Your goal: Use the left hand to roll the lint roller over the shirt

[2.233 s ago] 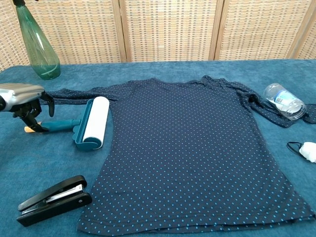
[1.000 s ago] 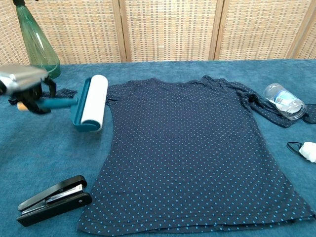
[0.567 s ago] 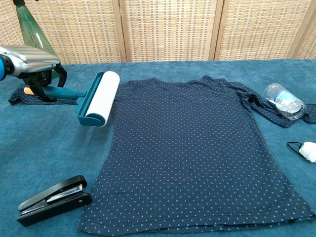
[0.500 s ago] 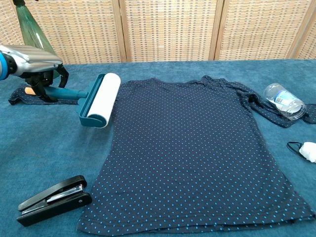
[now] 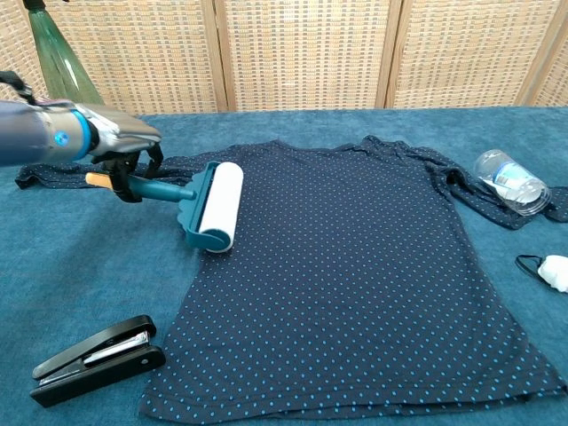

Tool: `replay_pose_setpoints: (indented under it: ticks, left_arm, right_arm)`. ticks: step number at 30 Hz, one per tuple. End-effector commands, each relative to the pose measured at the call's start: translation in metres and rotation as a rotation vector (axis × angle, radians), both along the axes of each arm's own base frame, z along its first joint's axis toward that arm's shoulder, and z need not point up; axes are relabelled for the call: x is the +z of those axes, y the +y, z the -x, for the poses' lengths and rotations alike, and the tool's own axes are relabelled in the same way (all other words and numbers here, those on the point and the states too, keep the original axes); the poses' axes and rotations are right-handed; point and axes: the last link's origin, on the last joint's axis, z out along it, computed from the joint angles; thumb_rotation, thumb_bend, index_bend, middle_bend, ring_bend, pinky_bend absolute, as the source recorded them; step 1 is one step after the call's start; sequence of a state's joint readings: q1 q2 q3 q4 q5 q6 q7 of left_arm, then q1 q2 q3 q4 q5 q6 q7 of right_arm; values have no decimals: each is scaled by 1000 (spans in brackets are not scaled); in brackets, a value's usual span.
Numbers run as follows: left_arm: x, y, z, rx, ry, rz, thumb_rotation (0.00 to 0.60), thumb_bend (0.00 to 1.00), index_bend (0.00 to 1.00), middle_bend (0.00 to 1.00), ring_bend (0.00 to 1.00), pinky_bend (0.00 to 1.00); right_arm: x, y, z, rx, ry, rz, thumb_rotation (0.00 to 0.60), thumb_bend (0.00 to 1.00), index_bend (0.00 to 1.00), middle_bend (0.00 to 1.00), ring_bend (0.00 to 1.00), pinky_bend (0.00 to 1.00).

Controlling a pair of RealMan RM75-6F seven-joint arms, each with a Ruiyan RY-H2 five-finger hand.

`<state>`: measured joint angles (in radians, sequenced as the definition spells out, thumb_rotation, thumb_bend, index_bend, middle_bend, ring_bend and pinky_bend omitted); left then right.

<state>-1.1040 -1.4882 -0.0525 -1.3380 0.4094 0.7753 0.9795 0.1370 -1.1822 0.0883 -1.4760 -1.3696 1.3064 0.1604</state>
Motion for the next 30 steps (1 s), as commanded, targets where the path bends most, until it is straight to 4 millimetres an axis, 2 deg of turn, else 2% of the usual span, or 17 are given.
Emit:
replay_pose_setpoints:
  ticks: [1, 7, 18, 20, 30]
  left_arm:
    - [-10, 3, -5, 0, 23, 10, 600, 420, 832, 839, 697, 649]
    - [-25, 8, -19, -1, 32, 22, 600, 430, 833, 839, 697, 649]
    - [-56, 8, -63, -49, 28, 53, 600, 435, 833, 839, 697, 651]
    - [-65, 7, -77, -64, 19, 56, 600, 435, 833, 839, 697, 651]
    - [-80, 2, -97, -66, 16, 64, 600, 434, 833, 839, 697, 651]
  right_arm:
    - [0, -1, 1, -4, 0, -1, 600, 99, 0, 0, 0, 0]
    - [1, -2, 2, 1, -4, 2, 600, 98, 0, 0, 0, 0]
    - [-3, -4, 4, -5, -11, -23, 600, 99, 0, 0, 0, 0]
    - [-4, -4, 4, -5, -10, -32, 600, 99, 0, 0, 0, 0]
    - [-6, -3, 4, -3, -10, -39, 600, 98, 0, 0, 0, 0]
